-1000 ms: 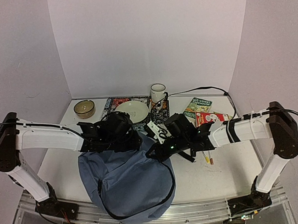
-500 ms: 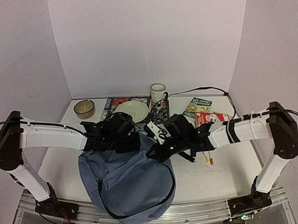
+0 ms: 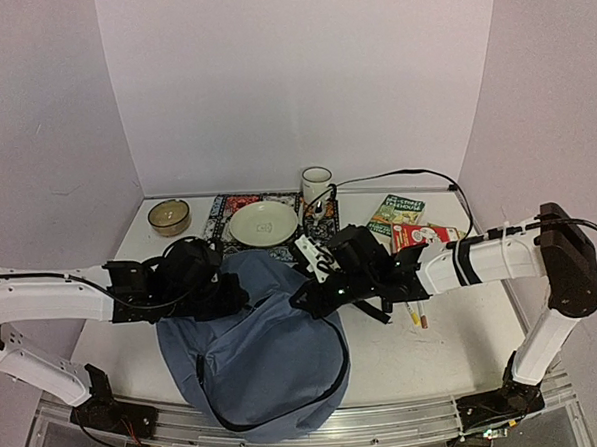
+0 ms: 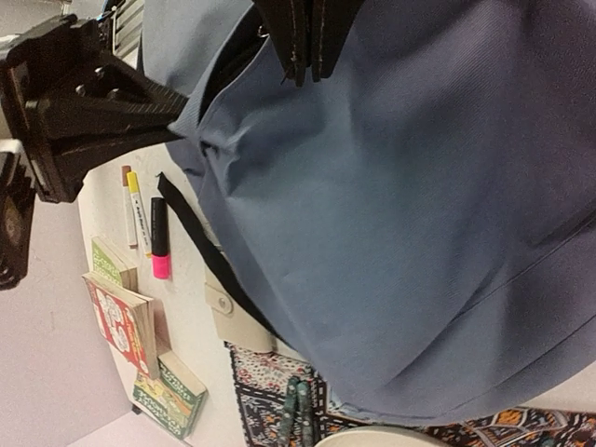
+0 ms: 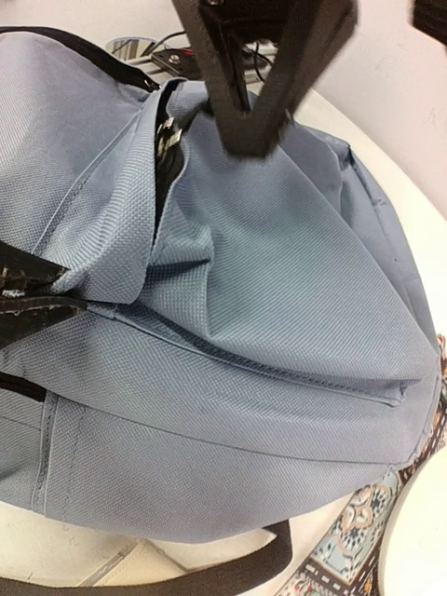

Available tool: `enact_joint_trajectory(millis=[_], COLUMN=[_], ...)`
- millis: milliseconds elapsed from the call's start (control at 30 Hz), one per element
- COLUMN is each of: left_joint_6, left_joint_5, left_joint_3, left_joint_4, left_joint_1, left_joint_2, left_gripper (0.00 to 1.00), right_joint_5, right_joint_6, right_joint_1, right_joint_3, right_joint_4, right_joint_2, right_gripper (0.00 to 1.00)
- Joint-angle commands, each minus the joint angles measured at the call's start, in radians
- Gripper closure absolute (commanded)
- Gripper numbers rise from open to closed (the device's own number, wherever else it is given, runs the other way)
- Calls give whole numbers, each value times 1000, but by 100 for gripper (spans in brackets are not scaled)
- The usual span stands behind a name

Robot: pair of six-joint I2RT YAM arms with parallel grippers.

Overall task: Pack the student bag
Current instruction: Unzip the lower front pocket of the student bag.

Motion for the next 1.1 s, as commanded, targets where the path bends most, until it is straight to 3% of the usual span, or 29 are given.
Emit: enact_joint_trajectory(millis=[0, 300, 633, 1067], left_joint_6=[-66, -211, -266, -251], left_joint_5=[-97, -105, -33, -115], left_joint_3=[-45, -180, -221, -186], left_joint_4=[-154, -326, -488, -581], left_joint_1=[10, 9, 8, 8], left_joint_2=[-124, -330, -423, -390], left_gripper=[100, 100, 100, 100], right_joint_5=[98, 116, 113, 101], right_joint_6=[33, 33, 50, 30], right_joint_1=[-35, -71, -91, -107], right_joint_3=[7, 55, 108, 143], right_joint_4=[-46, -39, -37, -43], right_joint_2=[-2, 18, 88, 120], right_gripper=[100, 100, 100, 100])
